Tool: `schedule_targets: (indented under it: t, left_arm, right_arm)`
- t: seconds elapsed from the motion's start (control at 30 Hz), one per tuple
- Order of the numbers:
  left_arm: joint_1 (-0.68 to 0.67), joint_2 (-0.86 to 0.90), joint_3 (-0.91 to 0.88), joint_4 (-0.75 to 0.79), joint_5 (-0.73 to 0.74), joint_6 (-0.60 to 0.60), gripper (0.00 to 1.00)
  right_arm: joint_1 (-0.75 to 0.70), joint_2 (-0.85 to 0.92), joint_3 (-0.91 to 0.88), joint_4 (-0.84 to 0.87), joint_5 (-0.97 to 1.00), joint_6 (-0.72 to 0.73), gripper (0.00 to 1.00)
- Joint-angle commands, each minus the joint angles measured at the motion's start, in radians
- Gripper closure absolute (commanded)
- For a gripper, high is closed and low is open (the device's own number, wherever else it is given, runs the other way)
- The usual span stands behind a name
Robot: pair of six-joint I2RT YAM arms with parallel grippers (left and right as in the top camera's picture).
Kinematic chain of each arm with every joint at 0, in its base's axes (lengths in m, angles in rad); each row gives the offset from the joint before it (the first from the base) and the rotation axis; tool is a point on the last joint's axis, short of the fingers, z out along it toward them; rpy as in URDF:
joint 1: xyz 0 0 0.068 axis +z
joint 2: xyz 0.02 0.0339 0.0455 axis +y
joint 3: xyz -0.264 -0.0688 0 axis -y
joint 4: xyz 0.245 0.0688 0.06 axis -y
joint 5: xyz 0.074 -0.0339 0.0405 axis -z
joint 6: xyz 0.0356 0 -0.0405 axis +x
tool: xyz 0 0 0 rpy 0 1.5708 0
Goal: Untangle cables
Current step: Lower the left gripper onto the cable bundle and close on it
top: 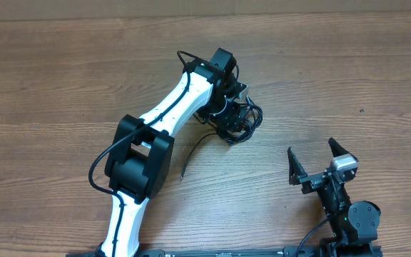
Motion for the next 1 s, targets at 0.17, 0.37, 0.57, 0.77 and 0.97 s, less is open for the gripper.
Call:
schedule_targets:
  t: [0.17, 0.37, 0.57, 0.77, 0.97]
  left_arm:
    - [-0.009, 0.007, 0.003, 0.010, -0.093, -0.006, 0.34]
    - [-0.016, 0.030, 0.003, 0.023, -0.127, -0.006, 0.36]
    - [-0.026, 0.079, 0.003, 0.034, -0.126, -0.011, 0.59]
    - [-0.025, 0.080, 0.003, 0.040, -0.126, -0.025, 0.45]
    - [-0.026, 0.080, 0.003, 0.026, -0.125, -0.034, 0.60]
  right_arm:
    - [0.005, -0.002, -0.010, 0.006, -0.010, 0.003, 0.00]
    - [0.005, -0.002, -0.010, 0.006, -0.011, 0.003, 0.00]
    - [0.005, -0.002, -0.010, 0.006, -0.011, 0.003, 0.00]
    - [0.005, -0.002, -0.010, 0.006, -0.011, 0.003, 0.00]
    - [0.005, -0.002, -0.010, 0.007, -0.023, 0.002, 0.13]
